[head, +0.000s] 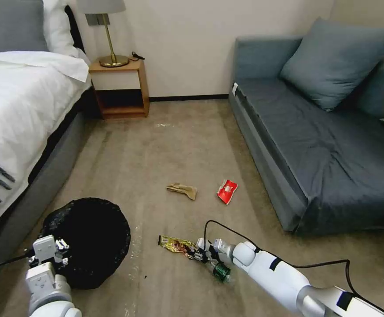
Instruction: Pick up the trash bin, then pick up the garbage on the floor and place it into the trash bin.
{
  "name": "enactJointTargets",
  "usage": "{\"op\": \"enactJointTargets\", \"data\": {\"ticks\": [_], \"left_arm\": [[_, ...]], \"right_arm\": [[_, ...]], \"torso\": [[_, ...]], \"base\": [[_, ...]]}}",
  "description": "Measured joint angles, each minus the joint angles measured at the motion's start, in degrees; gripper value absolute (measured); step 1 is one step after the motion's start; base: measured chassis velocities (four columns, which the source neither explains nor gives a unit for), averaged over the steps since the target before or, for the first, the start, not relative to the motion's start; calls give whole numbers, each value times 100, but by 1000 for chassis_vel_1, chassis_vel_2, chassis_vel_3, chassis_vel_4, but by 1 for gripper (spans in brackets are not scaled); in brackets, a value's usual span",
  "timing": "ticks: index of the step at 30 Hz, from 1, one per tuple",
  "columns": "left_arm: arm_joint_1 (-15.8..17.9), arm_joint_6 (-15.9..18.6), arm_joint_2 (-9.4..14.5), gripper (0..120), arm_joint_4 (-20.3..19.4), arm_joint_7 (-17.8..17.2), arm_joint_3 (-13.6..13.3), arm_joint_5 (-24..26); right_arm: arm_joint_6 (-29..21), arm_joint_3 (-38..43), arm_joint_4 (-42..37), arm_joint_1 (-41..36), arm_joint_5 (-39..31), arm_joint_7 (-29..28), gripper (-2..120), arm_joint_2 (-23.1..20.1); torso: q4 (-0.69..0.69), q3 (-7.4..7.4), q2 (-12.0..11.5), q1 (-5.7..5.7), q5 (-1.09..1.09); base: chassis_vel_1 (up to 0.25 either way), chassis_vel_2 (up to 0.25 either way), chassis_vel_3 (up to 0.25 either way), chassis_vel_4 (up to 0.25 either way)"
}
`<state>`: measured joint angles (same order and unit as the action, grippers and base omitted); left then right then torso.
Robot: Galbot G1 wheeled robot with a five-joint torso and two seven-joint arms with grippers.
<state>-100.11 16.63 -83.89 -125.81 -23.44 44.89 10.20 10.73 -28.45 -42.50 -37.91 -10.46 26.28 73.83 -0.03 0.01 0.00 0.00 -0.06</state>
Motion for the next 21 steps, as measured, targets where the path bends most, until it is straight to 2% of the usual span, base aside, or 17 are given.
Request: {"op": "enactJointTargets", "data": {"ticks": [2,4,21], "left_arm": [[-9,-17,-1,6,20,3,-1,-7],[-13,-25,-2,6,28,5,-3,-8],[-13,-50,35,6,51,46,-34,-14]], "right_arm": [[-23,6,-102,-9,-12,-27,1,-34],[-23,14,-142,-13,-13,-34,0,-40],[21,434,-691,-222,-159,-140,0,-202]], "torso": [[-1,0,0,0,2],[0,0,0,0,1],[3,0,0,0,5]], "base": [[0,0,0,0],[0,0,0,0],[0,0,0,0]]}}
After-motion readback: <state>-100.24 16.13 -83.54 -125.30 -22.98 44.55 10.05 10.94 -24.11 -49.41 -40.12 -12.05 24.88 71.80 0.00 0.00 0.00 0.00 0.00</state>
